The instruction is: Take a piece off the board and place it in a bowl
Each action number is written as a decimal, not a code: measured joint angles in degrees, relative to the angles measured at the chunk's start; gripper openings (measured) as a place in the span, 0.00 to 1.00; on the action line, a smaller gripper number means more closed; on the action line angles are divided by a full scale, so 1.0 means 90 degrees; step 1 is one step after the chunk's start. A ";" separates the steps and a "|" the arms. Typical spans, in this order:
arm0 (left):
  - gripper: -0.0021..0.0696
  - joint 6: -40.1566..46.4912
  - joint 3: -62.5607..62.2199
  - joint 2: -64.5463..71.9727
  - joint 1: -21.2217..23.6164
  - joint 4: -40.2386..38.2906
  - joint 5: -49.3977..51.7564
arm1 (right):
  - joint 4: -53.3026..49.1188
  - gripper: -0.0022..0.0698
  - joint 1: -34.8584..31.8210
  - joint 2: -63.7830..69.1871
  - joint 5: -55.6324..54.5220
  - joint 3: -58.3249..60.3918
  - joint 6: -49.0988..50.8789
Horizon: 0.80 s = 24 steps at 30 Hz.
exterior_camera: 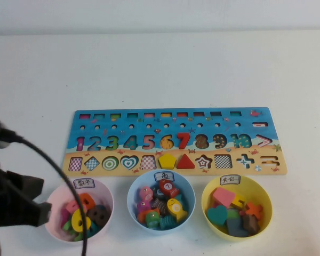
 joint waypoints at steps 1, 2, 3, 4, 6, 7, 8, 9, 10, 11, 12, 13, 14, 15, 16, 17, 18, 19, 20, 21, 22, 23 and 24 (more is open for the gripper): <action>0.04 0.0000 0.0077 -0.0247 0.0000 0.0050 -0.0090 | 0.0000 0.01 0.0000 0.0000 0.0000 0.0000 0.0000; 0.04 0.0000 0.0202 -0.0569 0.0000 0.0119 -0.0243 | 0.0000 0.01 0.0000 0.0000 0.0000 0.0000 0.0000; 0.03 -0.0031 0.0353 -0.0890 0.0000 0.0188 -0.0394 | 0.0000 0.01 0.0000 0.0000 0.0000 0.0000 0.0000; 0.03 -0.0089 0.0522 -0.1141 0.0000 0.0234 -0.0542 | 0.0000 0.01 0.0000 0.0000 0.0000 0.0000 0.0000; 0.03 -0.0240 0.0898 -0.1772 0.0000 0.0289 -0.0848 | 0.0000 0.01 0.0000 0.0000 0.0000 0.0000 0.0000; 0.03 -0.0286 0.1057 -0.2008 0.0000 0.0302 -0.0966 | 0.0000 0.01 0.0000 0.0000 0.0000 0.0000 0.0000; 0.03 -0.0327 0.1260 -0.2294 0.0000 0.0302 -0.1143 | 0.0000 0.01 0.0000 0.0000 0.0000 0.0000 0.0000; 0.03 -0.0378 0.1468 -0.2579 0.0000 0.0314 -0.1336 | 0.0000 0.01 0.0000 0.0000 0.0000 0.0000 0.0000; 0.03 -0.0424 0.1629 -0.2856 0.0000 0.0314 -0.1495 | 0.0000 0.01 0.0000 0.0000 0.0000 0.0000 0.0000; 0.03 -0.0441 0.1825 -0.3127 0.0000 0.0326 -0.1723 | 0.0000 0.01 0.0000 0.0000 0.0000 0.0000 0.0000; 0.03 -0.0457 0.2010 -0.3386 0.0000 0.0326 -0.1942 | 0.0000 0.01 0.0000 0.0000 0.0000 0.0000 0.0000; 0.03 -0.0467 0.2173 -0.3623 0.0000 0.0326 -0.2108 | 0.0000 0.01 0.0000 0.0000 0.0000 0.0000 0.0000; 0.03 -0.0473 0.2315 -0.3795 0.0000 0.0326 -0.2226 | 0.0000 0.01 0.0000 0.0000 0.0000 0.0000 0.0000; 0.03 -0.0473 0.2448 -0.3981 0.0000 0.0340 -0.2288 | 0.0000 0.01 0.0000 0.0000 0.0000 0.0000 0.0000; 0.03 -0.0473 0.2523 -0.4112 0.0000 0.0354 -0.2302 | 0.0000 0.01 0.0000 0.0000 0.0000 0.0000 0.0000; 0.03 -0.0473 0.2657 -0.4239 0.0000 0.0382 -0.2300 | 0.0000 0.01 0.0000 0.0000 0.0000 0.0000 0.0000; 0.03 -0.0473 0.2751 -0.4330 0.0000 0.0413 -0.2300 | 0.0000 0.01 0.0000 0.0000 0.0000 0.0000 0.0000; 0.03 -0.0486 0.2813 -0.4388 0.0000 0.0487 -0.2300 | 0.0000 0.01 0.0000 0.0000 0.0000 0.0000 0.0000; 0.03 -0.0486 0.2865 -0.4418 0.0000 0.0547 -0.2288 | 0.0000 0.01 0.0000 0.0000 0.0000 0.0000 0.0000; 0.03 -0.0486 0.2911 -0.4433 0.0000 0.0619 -0.2273 | 0.0000 0.01 0.0000 0.0000 0.0000 0.0000 0.0000; 0.03 -0.0486 0.2927 -0.4433 0.0000 0.0656 -0.2273 | 0.0000 0.01 0.0000 0.0000 0.0000 0.0000 0.0000; 0.03 -0.0486 0.2927 -0.4433 0.0000 0.0684 -0.2273 | 0.0000 0.01 0.0000 0.0000 0.0000 0.0000 0.0000; 0.03 -0.0491 0.2927 -0.4435 0.0000 0.0712 -0.2273 | 0.0000 0.01 0.0000 0.0000 0.0000 0.0000 0.0000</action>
